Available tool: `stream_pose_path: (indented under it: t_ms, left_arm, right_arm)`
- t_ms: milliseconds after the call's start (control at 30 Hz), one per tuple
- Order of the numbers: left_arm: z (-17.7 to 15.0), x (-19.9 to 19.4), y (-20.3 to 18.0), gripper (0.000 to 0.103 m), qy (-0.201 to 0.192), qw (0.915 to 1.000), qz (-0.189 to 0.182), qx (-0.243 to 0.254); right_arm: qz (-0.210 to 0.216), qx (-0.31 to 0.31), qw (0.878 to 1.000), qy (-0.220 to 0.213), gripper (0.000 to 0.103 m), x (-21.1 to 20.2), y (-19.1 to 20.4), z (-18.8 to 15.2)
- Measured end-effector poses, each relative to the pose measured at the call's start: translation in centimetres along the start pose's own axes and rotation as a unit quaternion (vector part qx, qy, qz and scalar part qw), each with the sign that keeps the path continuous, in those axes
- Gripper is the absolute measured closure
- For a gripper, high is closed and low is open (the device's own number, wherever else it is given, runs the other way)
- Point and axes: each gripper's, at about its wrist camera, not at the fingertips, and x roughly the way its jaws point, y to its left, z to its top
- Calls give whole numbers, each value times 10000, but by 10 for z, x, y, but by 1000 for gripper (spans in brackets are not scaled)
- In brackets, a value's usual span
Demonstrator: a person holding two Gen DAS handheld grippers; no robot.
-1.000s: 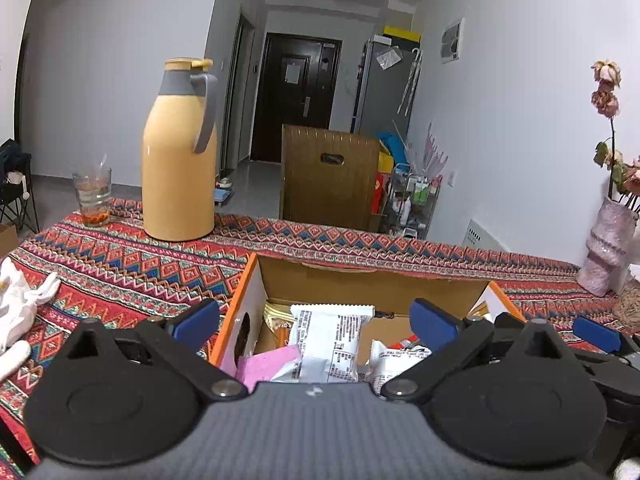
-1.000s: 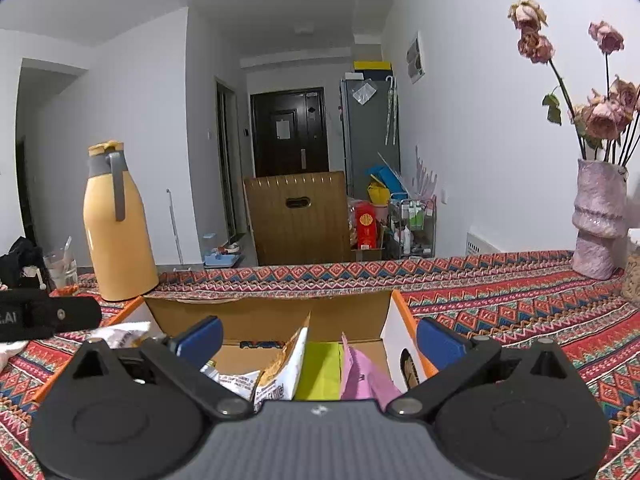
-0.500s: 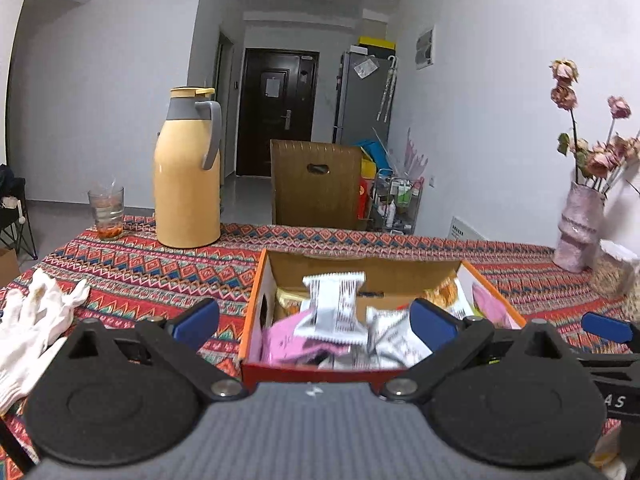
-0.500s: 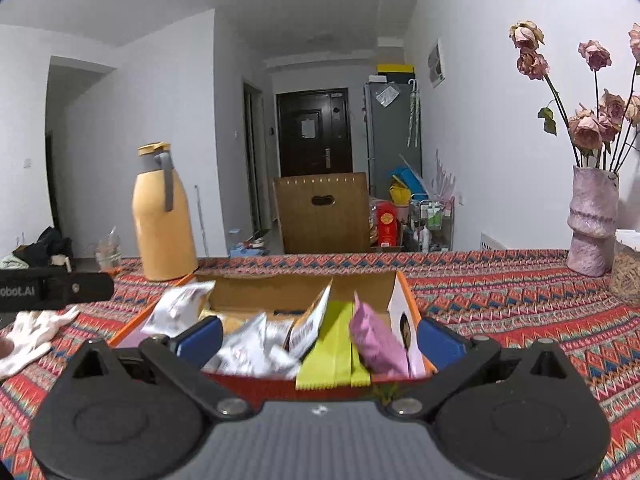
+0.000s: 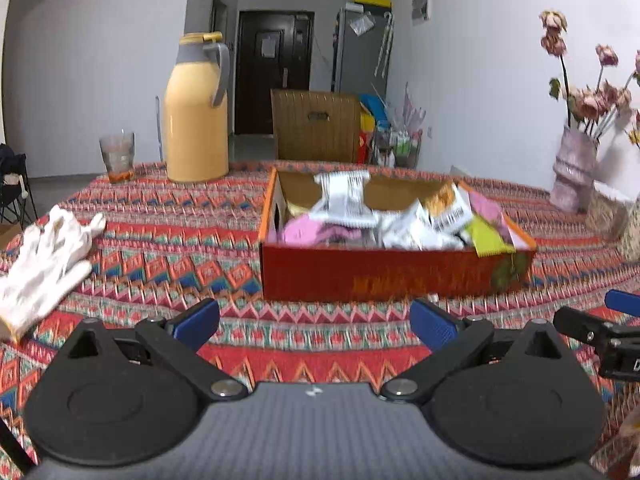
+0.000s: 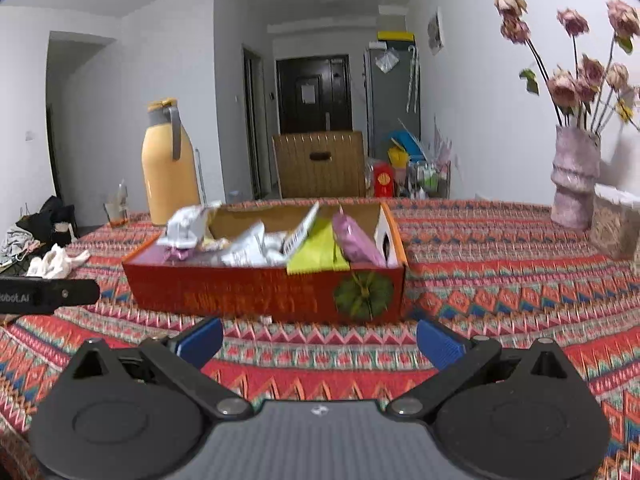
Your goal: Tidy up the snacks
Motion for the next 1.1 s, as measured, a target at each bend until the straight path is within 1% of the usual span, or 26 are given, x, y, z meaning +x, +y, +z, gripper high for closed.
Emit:
stream_pose_path:
  t_ms: [167, 300, 1100]
  left_arm:
    - [-15, -1, 1, 0, 243, 9996, -109, -67]
    - [-22, -1, -1, 0, 381, 9991, -173, -94]
    - [-24, 1, -4, 0, 475, 9986, -210, -49]
  right_arm:
    - [-42, 75, 9997, 222, 0, -5, -4, -13]
    - [-48, 147, 9995, 267, 0, -5, -7, -16]
    - [-8, 137, 9995, 282, 0, -4, -5, -16]
